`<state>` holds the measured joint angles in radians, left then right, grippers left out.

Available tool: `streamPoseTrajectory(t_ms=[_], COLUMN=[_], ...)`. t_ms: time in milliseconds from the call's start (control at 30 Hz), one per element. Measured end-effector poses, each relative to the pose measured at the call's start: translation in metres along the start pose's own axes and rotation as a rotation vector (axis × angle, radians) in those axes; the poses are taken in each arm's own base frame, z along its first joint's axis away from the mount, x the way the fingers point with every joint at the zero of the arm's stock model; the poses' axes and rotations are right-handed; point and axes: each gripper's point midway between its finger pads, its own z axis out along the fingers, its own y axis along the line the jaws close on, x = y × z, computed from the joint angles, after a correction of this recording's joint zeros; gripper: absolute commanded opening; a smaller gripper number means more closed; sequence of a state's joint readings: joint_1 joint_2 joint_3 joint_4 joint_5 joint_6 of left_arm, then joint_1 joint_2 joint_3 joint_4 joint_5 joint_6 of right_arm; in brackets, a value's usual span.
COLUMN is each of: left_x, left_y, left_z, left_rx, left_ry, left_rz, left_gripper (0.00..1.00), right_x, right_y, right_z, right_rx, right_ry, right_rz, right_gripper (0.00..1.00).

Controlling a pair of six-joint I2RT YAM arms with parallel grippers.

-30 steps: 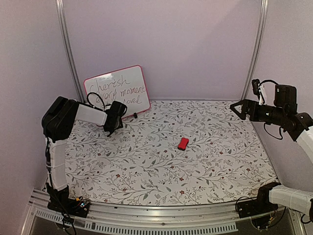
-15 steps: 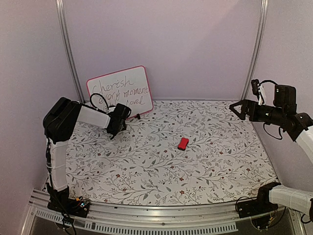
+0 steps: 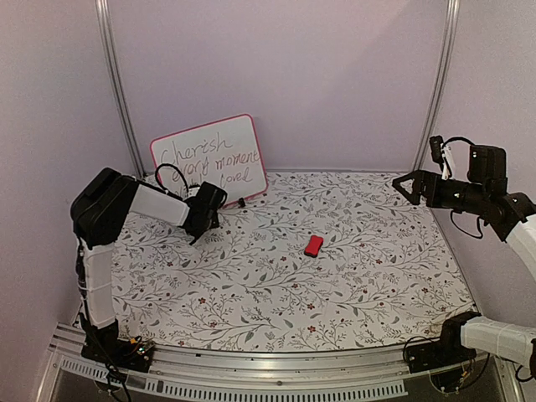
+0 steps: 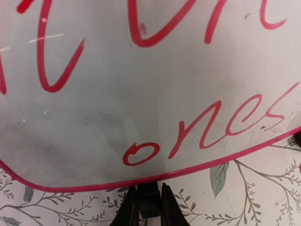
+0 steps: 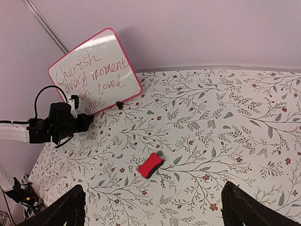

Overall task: Erase the whiteboard
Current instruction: Move the whiteboard to the center of the board.

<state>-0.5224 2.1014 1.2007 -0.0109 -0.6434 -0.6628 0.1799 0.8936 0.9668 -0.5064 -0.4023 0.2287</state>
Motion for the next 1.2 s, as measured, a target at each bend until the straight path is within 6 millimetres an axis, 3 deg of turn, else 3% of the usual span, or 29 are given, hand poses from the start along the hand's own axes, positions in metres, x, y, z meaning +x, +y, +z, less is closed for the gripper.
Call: streamPoseTrajectory(t_ms=[467, 1200], left_x=[0.015, 0.050], left_y=[-0.015, -0.055], left_z=[-0.015, -0.062], left_rx=[0.047, 0.137], left_ry=[-0.009, 0.023], left_rz=[0.022, 0.068], left_gripper=[0.00, 0.00], right_x=[0.005, 0.015], right_y=[-0.004, -0.016], right_z=[0.006, 0.015], right_rx=[0.003, 0.042], right_ry=[0.015, 0.046], right_rz=[0.015, 0.041], right_gripper=[0.99, 0.99])
